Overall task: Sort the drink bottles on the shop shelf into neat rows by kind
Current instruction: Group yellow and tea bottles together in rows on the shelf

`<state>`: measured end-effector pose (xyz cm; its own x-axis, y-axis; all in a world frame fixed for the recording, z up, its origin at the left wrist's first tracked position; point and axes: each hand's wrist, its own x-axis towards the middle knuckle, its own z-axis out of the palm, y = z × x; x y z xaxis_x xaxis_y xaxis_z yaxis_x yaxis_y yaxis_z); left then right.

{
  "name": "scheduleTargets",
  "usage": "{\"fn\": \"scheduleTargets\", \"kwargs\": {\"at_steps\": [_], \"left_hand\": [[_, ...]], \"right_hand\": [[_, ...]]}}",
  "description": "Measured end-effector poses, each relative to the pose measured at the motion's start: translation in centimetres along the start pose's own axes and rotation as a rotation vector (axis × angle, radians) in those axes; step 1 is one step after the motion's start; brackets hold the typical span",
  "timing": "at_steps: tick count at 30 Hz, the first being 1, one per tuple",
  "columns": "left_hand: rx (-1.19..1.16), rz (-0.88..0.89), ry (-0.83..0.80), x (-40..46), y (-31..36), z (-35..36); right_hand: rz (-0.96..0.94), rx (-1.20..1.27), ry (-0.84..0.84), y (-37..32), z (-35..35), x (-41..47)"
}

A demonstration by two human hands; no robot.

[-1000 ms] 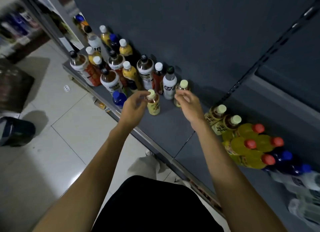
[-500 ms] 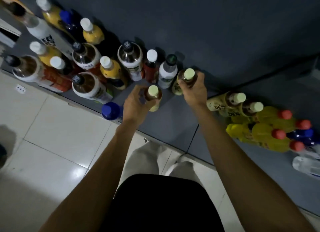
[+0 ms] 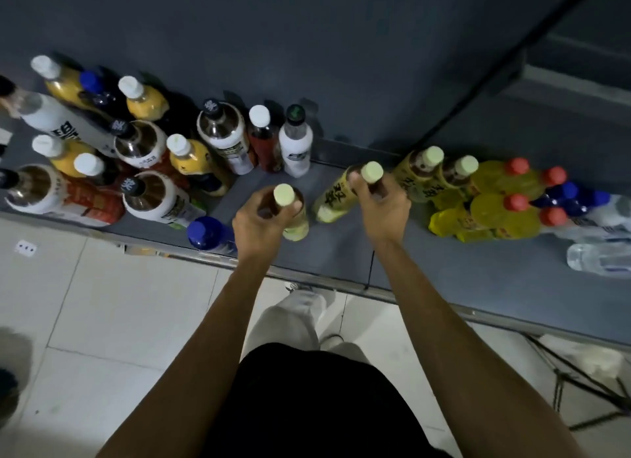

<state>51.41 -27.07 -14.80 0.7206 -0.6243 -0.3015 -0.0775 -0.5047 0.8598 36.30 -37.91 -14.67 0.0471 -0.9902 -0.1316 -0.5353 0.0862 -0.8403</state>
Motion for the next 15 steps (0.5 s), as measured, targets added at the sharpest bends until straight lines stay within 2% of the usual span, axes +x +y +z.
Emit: {"fn": "scheduleTargets", "kwargs": {"at_steps": [3,8,12,15], "left_hand": [[-0.113,0.055,-0.043,-2.2,1.5,-0.2],[-0.281,0.119,-0.269,-7.0,4.3,-1.2],[-0.381,0.103,-0.335,-11.6,6.0,-1.1],[-0.453,0.006,-0.361,-14.5,7.1,0.1]], "right_hand": [[-0.069,0.102,-0.006,-0.3,-2.5,-2.5],[-0.109,0.450,-0.069,-0.2,-7.3,-6.8],[-0.192,0.529,-0.053,-0.8,-11.5,-10.3],[-0.217,0.562,-0.044,-0.9,-13.9,-12.8]]}}
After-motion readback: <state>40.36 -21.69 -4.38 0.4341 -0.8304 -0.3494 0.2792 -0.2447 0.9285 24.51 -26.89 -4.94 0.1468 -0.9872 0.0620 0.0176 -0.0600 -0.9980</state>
